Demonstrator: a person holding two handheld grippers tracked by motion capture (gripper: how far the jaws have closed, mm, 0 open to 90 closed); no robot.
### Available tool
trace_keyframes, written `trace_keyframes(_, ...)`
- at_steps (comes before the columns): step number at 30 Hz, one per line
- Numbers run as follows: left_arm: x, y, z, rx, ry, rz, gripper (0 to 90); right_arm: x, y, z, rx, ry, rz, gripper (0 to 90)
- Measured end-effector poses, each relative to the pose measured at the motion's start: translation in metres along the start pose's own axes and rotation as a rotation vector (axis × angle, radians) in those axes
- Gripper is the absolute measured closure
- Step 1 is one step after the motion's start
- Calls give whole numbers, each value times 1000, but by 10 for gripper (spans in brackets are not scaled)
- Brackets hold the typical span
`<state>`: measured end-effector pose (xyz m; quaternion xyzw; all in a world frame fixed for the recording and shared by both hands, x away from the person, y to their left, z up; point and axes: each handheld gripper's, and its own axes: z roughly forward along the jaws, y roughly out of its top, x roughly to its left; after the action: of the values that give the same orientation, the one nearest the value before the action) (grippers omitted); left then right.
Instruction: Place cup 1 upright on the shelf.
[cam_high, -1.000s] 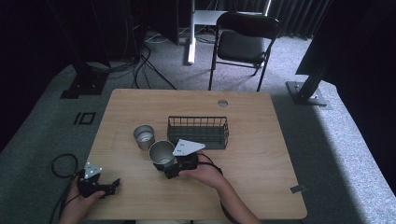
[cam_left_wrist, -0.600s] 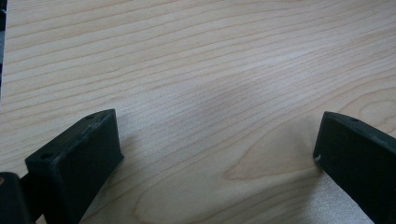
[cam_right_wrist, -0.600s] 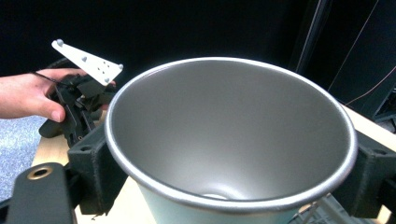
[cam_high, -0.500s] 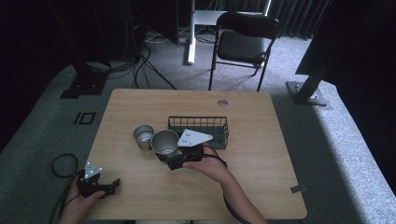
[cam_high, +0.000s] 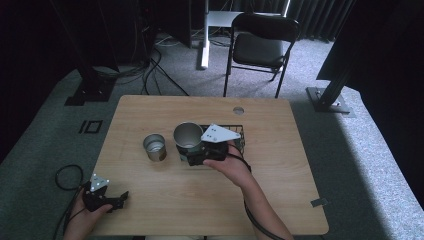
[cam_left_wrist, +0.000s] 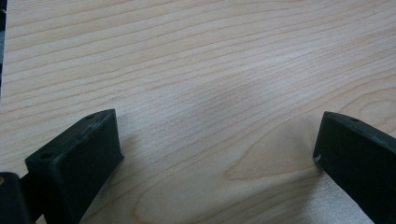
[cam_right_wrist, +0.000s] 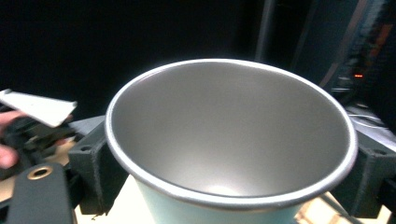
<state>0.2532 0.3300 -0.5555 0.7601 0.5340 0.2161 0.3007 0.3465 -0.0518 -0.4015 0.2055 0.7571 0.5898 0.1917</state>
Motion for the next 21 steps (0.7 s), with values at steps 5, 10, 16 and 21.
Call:
trace_keyframes(5, 0, 0, 0, 0, -1, 0, 13, -14, 7, -8, -9, -102, -4, 126)
trace_keyframes(10, 0, 0, 0, 1, -1, 0, 13, -27, 10, -14, -15, -186, 13, 126)
trace_keyframes(16, 0, 0, 0, 1, 0, 0, 13, -41, 7, -16, -3, -305, 31, 126)
trace_keyframes(21, 0, 0, 0, 1, 0, 0, 13, -52, -1, -16, 1, -397, 62, 127)
